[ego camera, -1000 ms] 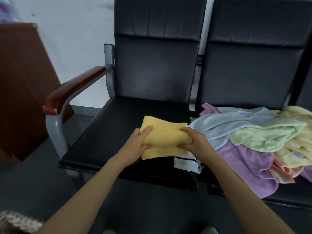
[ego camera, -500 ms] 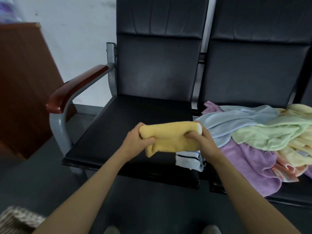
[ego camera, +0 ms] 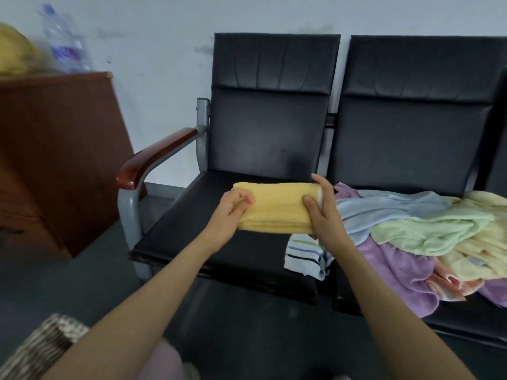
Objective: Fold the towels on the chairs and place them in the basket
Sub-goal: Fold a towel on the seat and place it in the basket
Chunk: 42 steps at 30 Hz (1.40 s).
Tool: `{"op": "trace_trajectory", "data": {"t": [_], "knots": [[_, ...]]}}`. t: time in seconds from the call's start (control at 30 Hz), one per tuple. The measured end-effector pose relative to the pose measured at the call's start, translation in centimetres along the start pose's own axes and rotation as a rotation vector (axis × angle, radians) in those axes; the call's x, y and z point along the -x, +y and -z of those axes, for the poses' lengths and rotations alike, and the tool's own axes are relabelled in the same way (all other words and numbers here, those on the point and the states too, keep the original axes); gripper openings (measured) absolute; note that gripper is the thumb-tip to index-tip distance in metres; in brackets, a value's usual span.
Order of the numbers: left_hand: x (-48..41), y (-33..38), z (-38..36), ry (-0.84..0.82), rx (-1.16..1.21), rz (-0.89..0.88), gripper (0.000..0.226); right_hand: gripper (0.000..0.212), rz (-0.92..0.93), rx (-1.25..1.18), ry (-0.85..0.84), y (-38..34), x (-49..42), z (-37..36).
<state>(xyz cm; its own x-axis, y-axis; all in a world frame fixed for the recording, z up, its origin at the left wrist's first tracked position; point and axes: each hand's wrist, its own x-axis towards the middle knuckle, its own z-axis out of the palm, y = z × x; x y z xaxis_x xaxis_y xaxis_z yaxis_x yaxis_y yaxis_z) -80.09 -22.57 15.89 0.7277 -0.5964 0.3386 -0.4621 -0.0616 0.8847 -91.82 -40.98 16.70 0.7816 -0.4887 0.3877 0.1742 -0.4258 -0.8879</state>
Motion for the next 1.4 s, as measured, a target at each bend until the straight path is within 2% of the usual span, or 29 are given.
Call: {"op": "trace_trajectory", "data": {"t": [0.1,0.23,0.33,0.53,0.67,0.93,1.03,1.13,1.23,1.3,1.4], "knots": [[1.8,1.4,1.6,0.017,0.05,0.05,0.031,0.033,0.081,0.067,-0.098,-2.2,0.9,-0.4],[5.0,2.2,4.8,0.026,0.066,0.105,0.032,0.025,0.026,0.117,-0.221,-4.9,2.4,-2.5],[7.6,1.6,7.5,0.062,0.011,0.126,0.032,0.027,-0.033,0.114,-0.329,-6.2,3.6,-6.1],[13.1,-4.9,16.6,0.103,-0.053,0.34,0.027,0.029,-0.22,0.049,-0.694,-6.6,4.3,-17.2],[18.6,-10.4,22.2,0.128,-0.102,0.504,0.041,0.042,-0.401,0.011,-0.962,-4.9,4.3,-25.6],[28.8,-20.2,29.0,0.244,-0.299,0.77,0.052,0.053,-0.332,0.297,-1.245,0.6,9.7,-43.3],[32.5,-23.4,29.4,0.229,-0.369,0.83,0.052,0.053,-0.326,0.379,-1.31,3.2,12.9,-47.2],[35.0,-25.9,28.7,0.186,-0.407,0.909,0.046,0.059,-0.359,0.437,-1.297,5.8,16.3,-49.8],[36.4,-28.3,27.3,0.06,-0.492,0.946,0.048,0.075,-0.513,0.532,-1.277,8.4,19.3,-51.3],[36.8,-29.9,26.8,-0.016,-0.543,0.974,0.048,0.071,-0.599,0.586,-1.298,9.8,20.9,-52.0],[36.6,-32.5,26.3,-0.024,-0.501,1.027,0.041,0.072,-0.651,0.657,-1.315,11.5,22.5,-52.6]]}}
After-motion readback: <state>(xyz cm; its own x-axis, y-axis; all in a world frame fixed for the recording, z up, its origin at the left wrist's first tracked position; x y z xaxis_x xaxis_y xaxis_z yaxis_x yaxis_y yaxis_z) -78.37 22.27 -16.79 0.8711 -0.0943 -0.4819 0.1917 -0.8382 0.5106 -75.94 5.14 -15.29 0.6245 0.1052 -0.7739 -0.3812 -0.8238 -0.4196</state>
